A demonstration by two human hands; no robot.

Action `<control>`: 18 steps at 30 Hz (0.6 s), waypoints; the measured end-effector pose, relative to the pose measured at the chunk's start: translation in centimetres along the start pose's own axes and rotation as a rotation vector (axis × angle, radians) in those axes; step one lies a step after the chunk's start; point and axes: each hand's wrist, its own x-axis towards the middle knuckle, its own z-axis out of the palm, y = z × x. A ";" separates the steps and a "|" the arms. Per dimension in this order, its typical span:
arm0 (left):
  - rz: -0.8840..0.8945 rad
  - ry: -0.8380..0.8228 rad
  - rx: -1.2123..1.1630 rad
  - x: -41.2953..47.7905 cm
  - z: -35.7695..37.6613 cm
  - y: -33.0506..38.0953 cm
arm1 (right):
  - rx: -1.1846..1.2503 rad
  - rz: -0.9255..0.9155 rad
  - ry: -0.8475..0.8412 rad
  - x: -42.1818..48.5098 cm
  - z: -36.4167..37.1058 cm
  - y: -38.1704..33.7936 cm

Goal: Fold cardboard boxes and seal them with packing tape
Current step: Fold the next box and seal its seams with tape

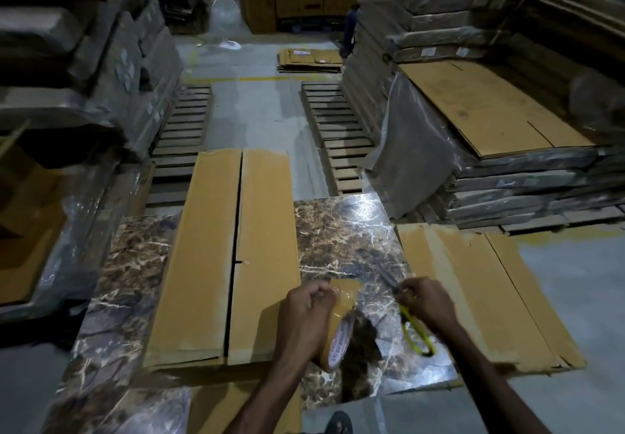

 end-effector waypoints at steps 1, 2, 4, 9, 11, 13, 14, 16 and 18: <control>0.009 0.013 -0.014 -0.1 -0.3 0.4 | 0.061 0.028 -0.059 0.2 1.8 0.4; 0.016 0.026 -0.025 -0.1 -0.6 0.8 | 0.121 0.042 -0.106 0.6 3.8 1.0; 0.007 0.047 -0.013 -0.3 -1.2 1.1 | 0.177 0.067 -0.181 0.7 7.5 1.7; -0.053 0.137 0.042 -0.1 -2.0 0.8 | 0.196 0.089 -0.203 1.6 13.7 2.7; -0.062 0.162 0.066 -0.2 -2.1 0.8 | 0.154 0.079 -0.212 1.8 14.3 2.3; -0.069 0.183 0.072 -0.4 -2.2 0.7 | 0.118 0.059 -0.197 2.2 14.6 2.1; -0.082 0.195 0.066 -0.5 -2.3 0.7 | 0.127 0.049 -0.179 2.3 14.6 2.1; -0.123 0.222 0.053 -0.7 -2.7 0.5 | 0.172 0.023 -0.113 2.2 14.3 1.9; -0.143 0.246 0.034 -0.9 -3.2 0.4 | 0.318 0.004 0.008 1.9 13.1 1.1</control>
